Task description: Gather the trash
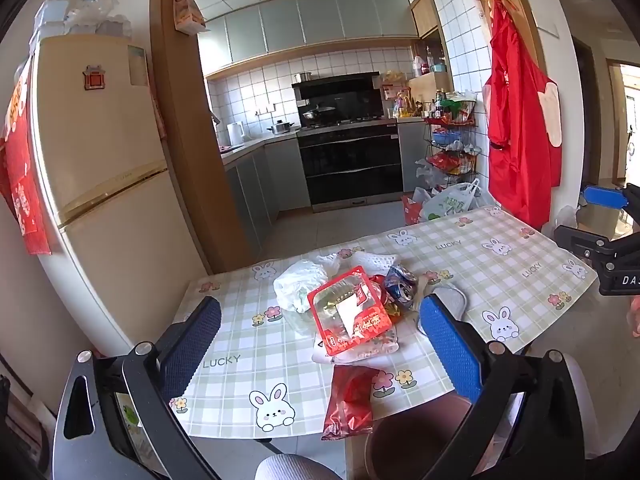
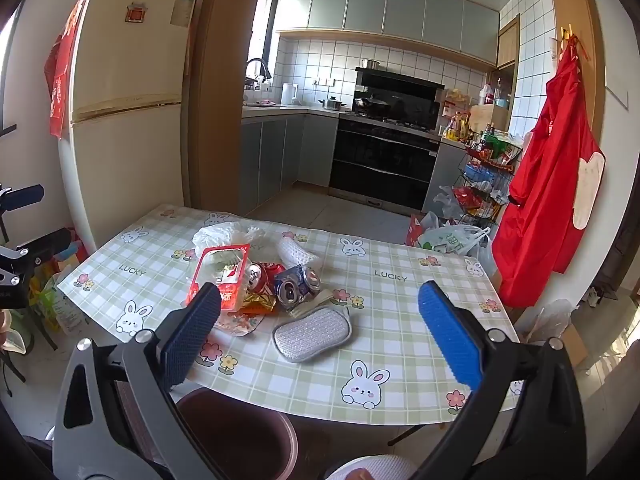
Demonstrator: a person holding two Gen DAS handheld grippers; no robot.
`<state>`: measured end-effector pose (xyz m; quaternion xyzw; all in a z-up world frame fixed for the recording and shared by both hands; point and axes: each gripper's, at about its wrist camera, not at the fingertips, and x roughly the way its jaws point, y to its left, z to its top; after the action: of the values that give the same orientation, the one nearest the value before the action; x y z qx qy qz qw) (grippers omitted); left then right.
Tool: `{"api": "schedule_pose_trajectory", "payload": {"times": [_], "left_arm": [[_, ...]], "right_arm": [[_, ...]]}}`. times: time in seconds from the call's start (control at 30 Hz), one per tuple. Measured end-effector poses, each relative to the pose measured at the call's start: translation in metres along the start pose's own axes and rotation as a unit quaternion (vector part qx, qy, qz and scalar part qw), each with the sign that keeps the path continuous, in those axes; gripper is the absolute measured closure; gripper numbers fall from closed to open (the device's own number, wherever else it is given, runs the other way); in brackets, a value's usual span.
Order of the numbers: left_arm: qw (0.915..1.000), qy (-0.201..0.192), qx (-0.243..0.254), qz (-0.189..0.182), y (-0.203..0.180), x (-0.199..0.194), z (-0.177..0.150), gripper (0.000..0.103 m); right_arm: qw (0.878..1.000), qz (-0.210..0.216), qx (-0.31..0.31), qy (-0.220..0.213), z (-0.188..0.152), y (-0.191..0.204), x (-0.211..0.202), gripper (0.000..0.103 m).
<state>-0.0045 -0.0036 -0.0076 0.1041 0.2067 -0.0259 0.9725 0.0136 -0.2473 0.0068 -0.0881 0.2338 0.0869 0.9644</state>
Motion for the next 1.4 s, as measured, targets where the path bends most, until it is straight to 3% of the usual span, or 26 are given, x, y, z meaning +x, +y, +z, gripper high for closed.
{"api": "schedule_pose_trajectory", "payload": {"times": [1.4], "left_arm": [[1.0,0.004,-0.002,-0.002,-0.0009,0.0001,-0.003,0.005]], "right_arm": [[1.0,0.0,-0.001,0.002,-0.0027,0.0005,0.0012,0.006]]}}
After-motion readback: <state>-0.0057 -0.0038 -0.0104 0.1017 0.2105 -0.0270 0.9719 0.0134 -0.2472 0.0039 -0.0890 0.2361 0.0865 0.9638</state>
